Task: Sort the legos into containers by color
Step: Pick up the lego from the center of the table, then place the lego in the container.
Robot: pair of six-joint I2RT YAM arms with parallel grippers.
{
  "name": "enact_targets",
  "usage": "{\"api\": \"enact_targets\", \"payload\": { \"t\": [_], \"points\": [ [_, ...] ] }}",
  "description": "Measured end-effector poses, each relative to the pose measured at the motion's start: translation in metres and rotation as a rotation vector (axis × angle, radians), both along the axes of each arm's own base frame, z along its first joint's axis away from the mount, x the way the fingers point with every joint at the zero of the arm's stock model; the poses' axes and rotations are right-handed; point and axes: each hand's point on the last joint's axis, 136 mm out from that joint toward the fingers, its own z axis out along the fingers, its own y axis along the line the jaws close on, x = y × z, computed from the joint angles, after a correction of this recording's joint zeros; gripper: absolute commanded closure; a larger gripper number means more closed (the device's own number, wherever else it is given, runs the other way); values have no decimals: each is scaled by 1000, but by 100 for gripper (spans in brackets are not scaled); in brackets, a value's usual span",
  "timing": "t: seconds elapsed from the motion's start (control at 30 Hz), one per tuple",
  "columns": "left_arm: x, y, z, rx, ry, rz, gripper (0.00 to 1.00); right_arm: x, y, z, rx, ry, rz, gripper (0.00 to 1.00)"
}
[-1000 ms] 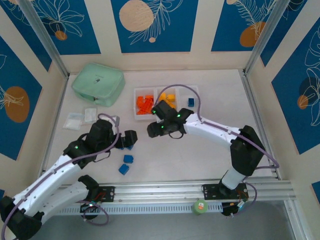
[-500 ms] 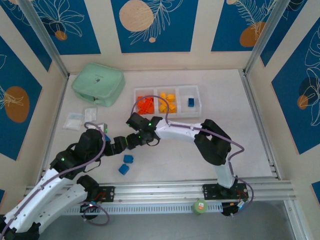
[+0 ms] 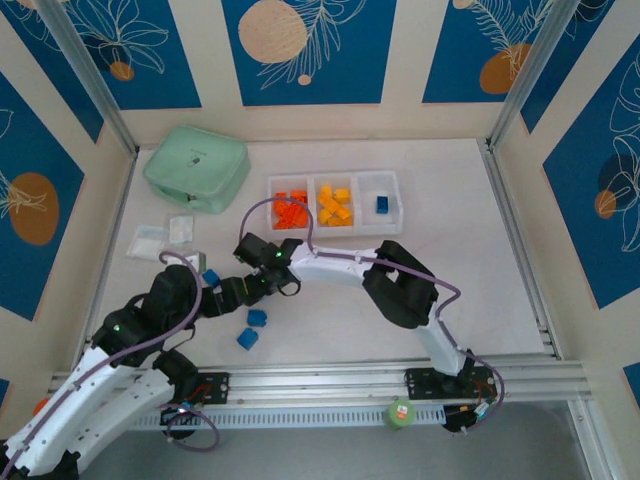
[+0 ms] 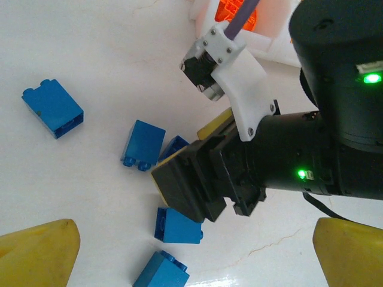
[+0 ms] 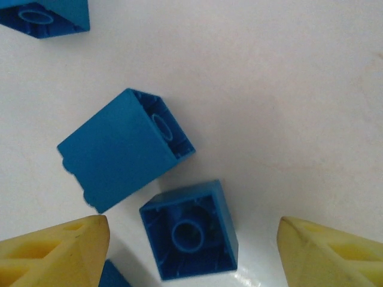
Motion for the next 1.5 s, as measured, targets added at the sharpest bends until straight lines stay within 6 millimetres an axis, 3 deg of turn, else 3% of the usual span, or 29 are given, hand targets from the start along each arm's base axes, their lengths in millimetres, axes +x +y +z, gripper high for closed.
{"api": "enact_targets", "payload": {
  "t": [0.37, 0.63, 0.8, 0.93, 1.07, 1.2, 1.33, 1.5],
  "points": [
    [0, 1, -2, 0, 4, 9, 1, 13, -9, -13, -105, -82, 29, 51],
    [0, 1, -7, 9, 18, 9, 1, 11, -11, -14, -125, -93, 45, 68],
    [0, 0, -7, 12, 22, 8, 1, 10, -13, -12, -117, -86, 37, 71],
    [2, -3, -6, 0, 20, -1, 1, 5, -30, 1, -106, -69, 11, 71],
    [8, -15, -4, -19, 17, -34, 1, 9, -56, 32, -61, -70, -54, 70],
    [20, -35, -2, -56, 15, -84, 1, 28, -97, 69, -2, -87, -176, 70],
    [34, -58, -3, -83, 30, -137, 1, 60, -154, 93, 27, -110, -334, 70],
    [51, -84, -13, -109, 62, -188, 1, 102, -228, 102, 22, -131, -537, 70]
  ]
}}
